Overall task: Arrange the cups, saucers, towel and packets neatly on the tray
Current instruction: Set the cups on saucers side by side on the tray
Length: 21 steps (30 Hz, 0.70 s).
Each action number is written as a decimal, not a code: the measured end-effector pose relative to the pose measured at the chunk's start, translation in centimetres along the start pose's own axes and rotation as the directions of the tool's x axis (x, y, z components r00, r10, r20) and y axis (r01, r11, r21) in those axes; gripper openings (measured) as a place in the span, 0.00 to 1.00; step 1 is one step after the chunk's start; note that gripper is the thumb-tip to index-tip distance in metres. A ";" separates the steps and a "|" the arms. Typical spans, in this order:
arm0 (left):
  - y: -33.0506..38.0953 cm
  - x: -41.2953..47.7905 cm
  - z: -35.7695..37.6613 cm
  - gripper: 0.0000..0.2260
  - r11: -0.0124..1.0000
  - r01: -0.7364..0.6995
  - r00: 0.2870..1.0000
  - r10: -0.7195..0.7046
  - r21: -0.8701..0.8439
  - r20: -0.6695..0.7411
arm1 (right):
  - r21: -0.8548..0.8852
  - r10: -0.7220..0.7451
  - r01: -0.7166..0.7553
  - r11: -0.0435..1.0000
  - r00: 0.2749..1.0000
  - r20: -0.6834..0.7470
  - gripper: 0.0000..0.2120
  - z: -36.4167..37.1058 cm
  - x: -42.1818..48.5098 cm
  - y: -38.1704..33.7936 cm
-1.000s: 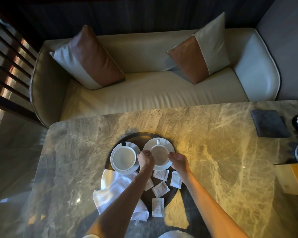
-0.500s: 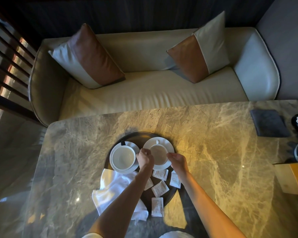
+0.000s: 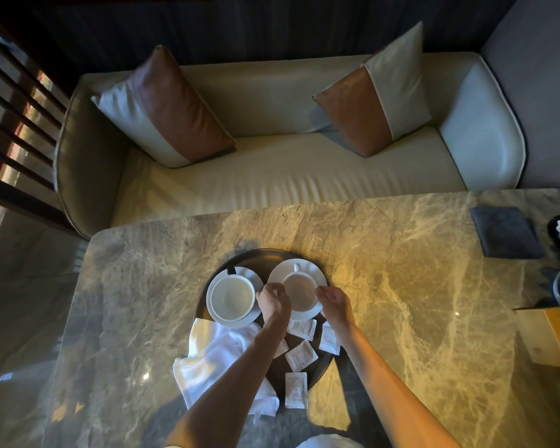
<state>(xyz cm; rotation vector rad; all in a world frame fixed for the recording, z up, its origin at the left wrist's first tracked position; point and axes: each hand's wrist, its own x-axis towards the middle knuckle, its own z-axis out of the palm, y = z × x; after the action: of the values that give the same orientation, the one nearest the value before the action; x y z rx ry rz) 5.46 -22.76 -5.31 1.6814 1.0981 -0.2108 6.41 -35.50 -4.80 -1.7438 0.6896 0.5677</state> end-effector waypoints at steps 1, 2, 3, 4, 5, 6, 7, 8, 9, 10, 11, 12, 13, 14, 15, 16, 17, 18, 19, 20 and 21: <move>0.0 -0.1 0.0 0.07 1.000 -0.005 1.000 0.005 -0.011 -0.006 | 0.003 0.001 -0.001 1.000 1.000 0.004 0.15 0.0 0.0 0.0; 0.0 -0.2 -0.1 0.08 1.000 -0.009 1.000 0.009 -0.019 -0.011 | 0.006 0.000 0.000 1.000 1.000 0.010 0.15 0.0 -0.1 0.1; 0.0 -0.3 -0.1 0.08 1.000 -0.012 1.000 0.012 -0.025 -0.014 | 0.007 0.000 0.000 1.000 1.000 0.017 0.15 0.0 -0.1 0.1; 0.0 -0.4 -0.1 0.08 0.999 -0.015 1.000 0.015 -0.029 -0.017 | 0.009 -0.001 0.000 1.000 1.000 0.022 0.15 0.0 -0.2 0.1; 0.0 -0.5 -0.1 0.09 0.999 -0.019 1.000 0.018 -0.028 -0.018 | 0.014 -0.001 0.001 1.000 1.000 0.025 0.15 0.1 -0.2 0.2; 0.0 -0.6 -0.1 0.09 0.999 -0.025 1.000 0.025 -0.022 -0.018 | 0.021 -0.001 0.001 1.000 1.000 0.028 0.15 0.1 -0.2 0.2; -0.1 -0.6 -0.1 0.09 0.999 -0.034 0.999 0.034 -0.013 -0.017 | 0.024 -0.001 0.001 1.000 1.000 0.031 0.15 0.1 -0.2 0.1; -0.1 -0.7 -0.1 0.10 0.999 -0.043 0.999 0.043 -0.003 -0.017 | 0.023 -0.004 0.003 1.000 0.999 0.032 0.15 0.1 -0.2 0.1; -0.2 -0.8 -0.1 0.10 0.999 -0.047 0.999 0.048 0.006 -0.019 | 0.021 -0.008 0.007 1.000 0.999 0.032 0.14 0.1 -0.2 0.1; -0.2 -0.8 -0.1 0.10 0.999 -0.049 0.999 0.050 0.013 -0.020 | 0.019 -0.015 0.014 1.000 0.999 0.033 0.12 0.0 -0.2 0.1; -0.1 -0.9 -0.2 0.10 0.999 -0.050 0.999 0.051 0.020 -0.019 | 0.017 -0.021 0.020 1.000 0.999 0.035 0.11 0.0 -0.3 0.1; -0.1 -0.9 -0.2 0.10 0.998 -0.051 0.999 0.051 0.027 -0.015 | 0.015 -0.025 0.025 1.000 0.999 0.038 0.10 0.0 -0.3 0.1; -0.1 -0.9 -0.2 0.10 0.998 -0.050 0.999 0.050 0.033 -0.010 | 0.012 -0.028 0.027 1.000 0.999 0.039 0.10 0.0 -0.3 0.1; 0.0 -0.8 -0.3 0.10 0.998 -0.048 0.999 0.049 0.038 -0.002 | 0.008 -0.030 0.030 1.000 0.999 0.040 0.11 -0.1 -0.2 0.1; 0.1 -0.8 -0.3 0.10 0.998 -0.045 0.999 0.045 0.043 0.006 | 0.004 -0.031 0.031 1.000 0.999 0.041 0.12 0.0 -0.2 0.1; 0.1 -0.8 -0.4 0.11 0.998 -0.044 0.999 0.043 0.049 0.016 | 0.002 -0.028 0.028 1.000 0.999 0.041 0.12 0.0 -0.1 0.1; 0.2 -0.9 -0.5 0.11 0.997 -0.048 0.999 0.046 0.057 0.028 | 0.006 -0.023 0.022 1.000 0.999 0.038 0.12 0.0 0.0 0.1; 0.2 -1.0 -0.6 0.12 0.996 -0.056 0.998 0.053 0.066 0.044 | 0.017 -0.014 0.013 1.000 0.999 0.038 0.12 0.0 0.1 0.1; 0.2 -1.2 -0.7 0.13 0.995 -0.068 0.996 0.063 0.078 0.063 | 0.034 -0.002 0.001 0.999 0.999 0.041 0.11 0.0 0.2 0.0; 0.2 -1.5 -0.8 0.14 0.992 -0.083 0.993 0.074 0.096 0.087 | 0.062 0.010 -0.012 0.998 0.999 0.044 0.09 0.0 0.2 -0.1; 0.2 -1.8 -0.9 0.15 0.987 -0.104 0.989 0.090 0.121 0.115 | 0.090 0.017 -0.022 0.996 0.999 0.050 0.06 0.0 0.2 -0.3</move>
<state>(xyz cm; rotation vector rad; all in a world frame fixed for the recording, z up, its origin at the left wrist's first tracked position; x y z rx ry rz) 4.31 -22.95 -3.67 1.8094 0.9354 -0.3116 6.79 -35.44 -4.78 -1.6353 0.6885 0.5816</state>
